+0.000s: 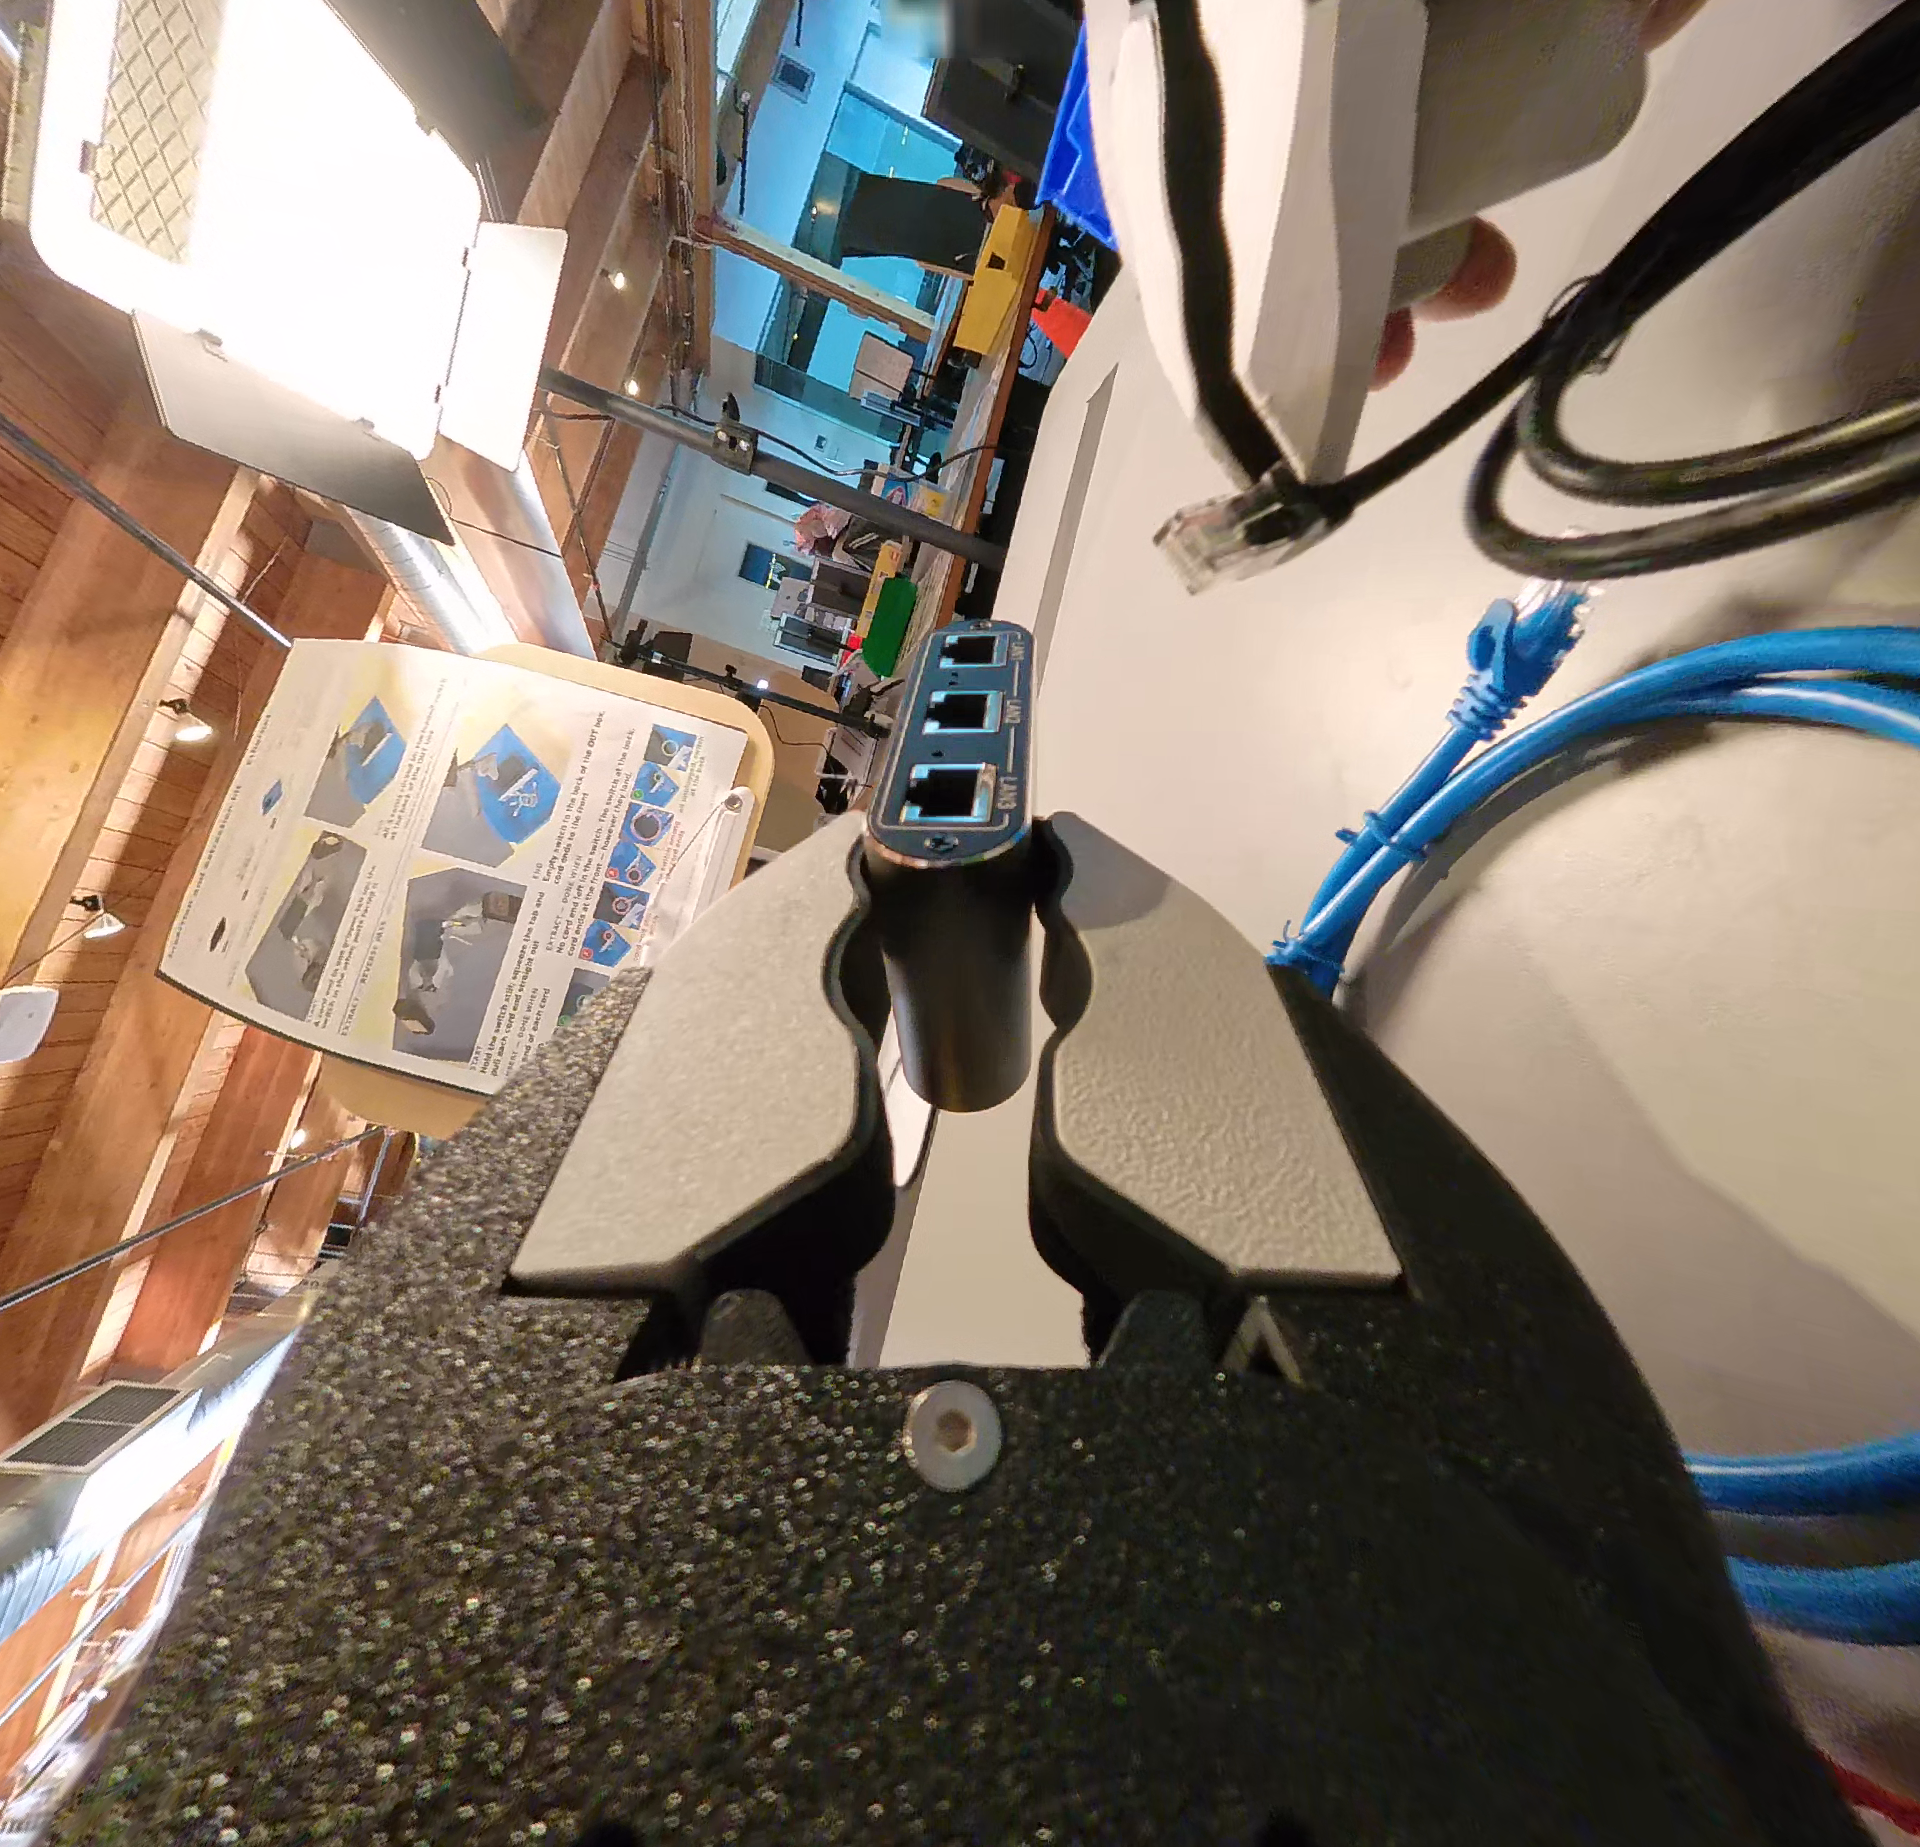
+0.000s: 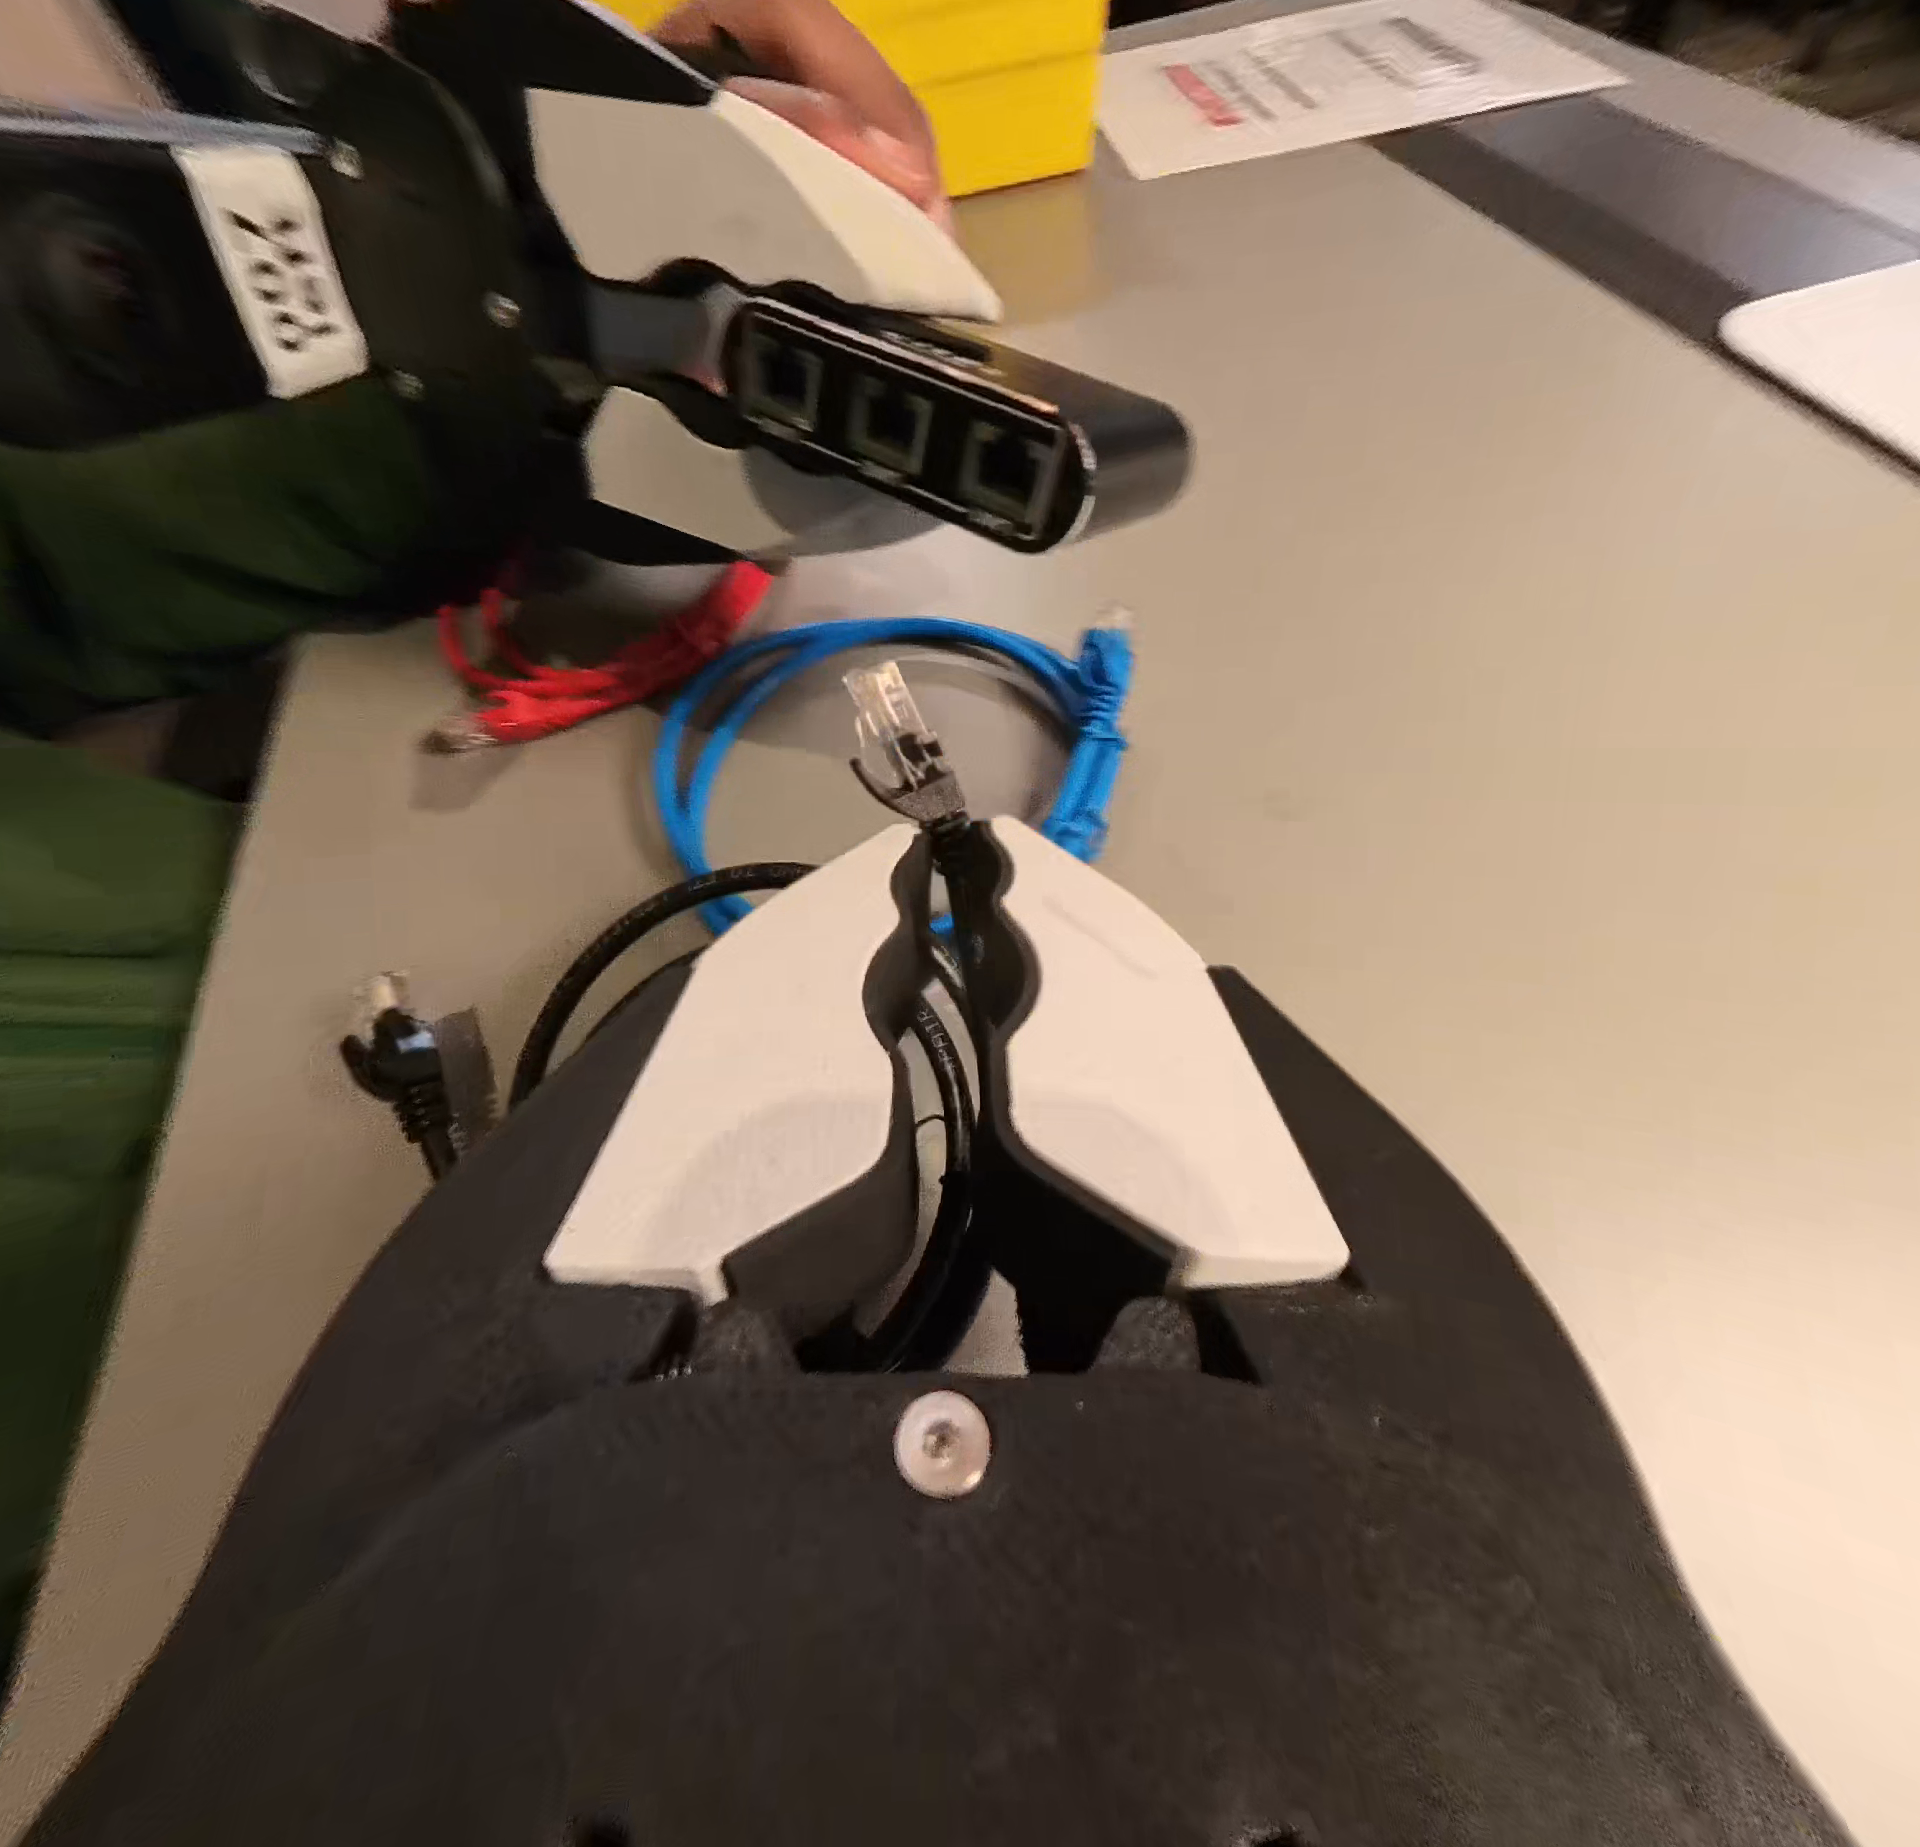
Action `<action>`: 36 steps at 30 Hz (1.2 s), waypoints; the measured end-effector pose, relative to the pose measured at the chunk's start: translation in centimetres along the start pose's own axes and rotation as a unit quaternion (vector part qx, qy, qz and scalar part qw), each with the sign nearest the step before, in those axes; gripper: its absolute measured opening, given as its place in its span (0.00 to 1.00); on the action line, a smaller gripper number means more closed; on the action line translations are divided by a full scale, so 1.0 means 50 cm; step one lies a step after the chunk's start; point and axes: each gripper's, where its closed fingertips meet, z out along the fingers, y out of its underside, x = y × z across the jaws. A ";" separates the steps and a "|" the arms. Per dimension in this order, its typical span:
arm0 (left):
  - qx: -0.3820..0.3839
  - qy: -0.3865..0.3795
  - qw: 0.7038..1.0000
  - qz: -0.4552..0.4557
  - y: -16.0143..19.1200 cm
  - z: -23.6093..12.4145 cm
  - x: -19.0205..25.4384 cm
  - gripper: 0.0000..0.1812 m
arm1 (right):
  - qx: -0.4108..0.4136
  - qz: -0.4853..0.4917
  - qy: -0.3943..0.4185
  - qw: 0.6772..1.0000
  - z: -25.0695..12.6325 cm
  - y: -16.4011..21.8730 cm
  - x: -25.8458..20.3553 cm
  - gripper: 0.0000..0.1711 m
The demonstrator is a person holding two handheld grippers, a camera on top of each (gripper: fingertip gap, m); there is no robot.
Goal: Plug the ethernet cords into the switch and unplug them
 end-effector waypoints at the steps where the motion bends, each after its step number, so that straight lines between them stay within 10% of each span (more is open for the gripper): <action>1: 0.002 0.002 1.000 0.001 -0.002 0.000 0.002 0.14 | -0.003 0.009 -0.021 1.000 0.003 0.003 -0.010 0.04; 36: -0.028 0.088 0.996 -0.017 0.022 0.017 0.079 0.15 | -0.020 -0.030 0.149 0.988 0.015 0.006 0.070 0.07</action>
